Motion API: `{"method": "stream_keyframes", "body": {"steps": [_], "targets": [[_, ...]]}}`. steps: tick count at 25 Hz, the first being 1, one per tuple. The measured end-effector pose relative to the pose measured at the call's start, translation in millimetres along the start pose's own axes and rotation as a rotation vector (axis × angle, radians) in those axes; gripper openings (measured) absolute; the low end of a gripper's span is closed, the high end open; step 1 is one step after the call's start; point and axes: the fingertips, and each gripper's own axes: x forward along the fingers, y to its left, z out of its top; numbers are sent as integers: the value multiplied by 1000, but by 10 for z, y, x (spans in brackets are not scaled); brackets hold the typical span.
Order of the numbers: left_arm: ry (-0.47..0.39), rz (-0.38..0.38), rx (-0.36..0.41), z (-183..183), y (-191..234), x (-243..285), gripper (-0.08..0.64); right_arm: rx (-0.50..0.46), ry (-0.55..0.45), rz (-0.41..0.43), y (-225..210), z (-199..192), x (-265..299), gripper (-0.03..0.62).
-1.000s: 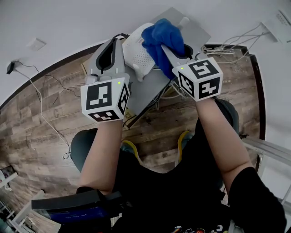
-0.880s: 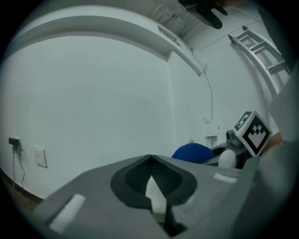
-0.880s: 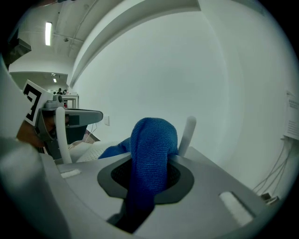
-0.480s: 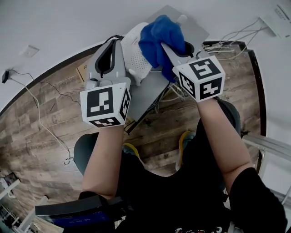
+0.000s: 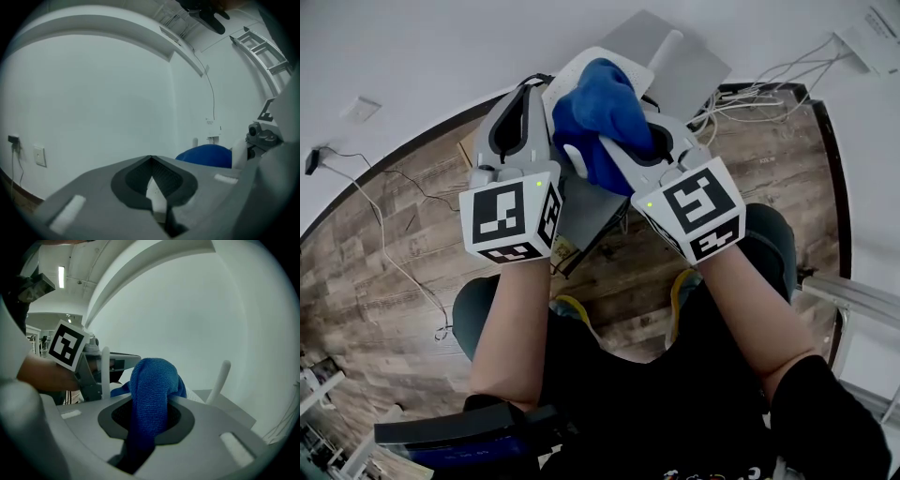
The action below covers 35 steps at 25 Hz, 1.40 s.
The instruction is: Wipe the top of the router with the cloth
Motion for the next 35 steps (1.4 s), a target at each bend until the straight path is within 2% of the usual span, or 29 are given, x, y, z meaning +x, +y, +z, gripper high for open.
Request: {"method": "stream_keyframes", "body": {"steps": [3,7,17,25,27,31,35], "targets": [[-2,9,-4,-12,55,-26,2,-25,4,8,54,15,-7,107],[-6,14,-17,-2,114,-38,2,-48,13,-18,-107,68,62,107],[-15,9,-35,10,201,-91,2,-79,58,-23,-263,258,525,107],[55,-4,-49,-72,237,51,2,-87,64,-26,-287,318,651,107],[85,-26,-43,-87,188,129,2,-82,70,-33,-340,300,663,107],[149,-123,-10,-76,12,349,2,-50,86,-50,-500,244,650,107],[175,-205,18,36,-101,488,2,-22,95,-80,-706,183,594,109]]}}
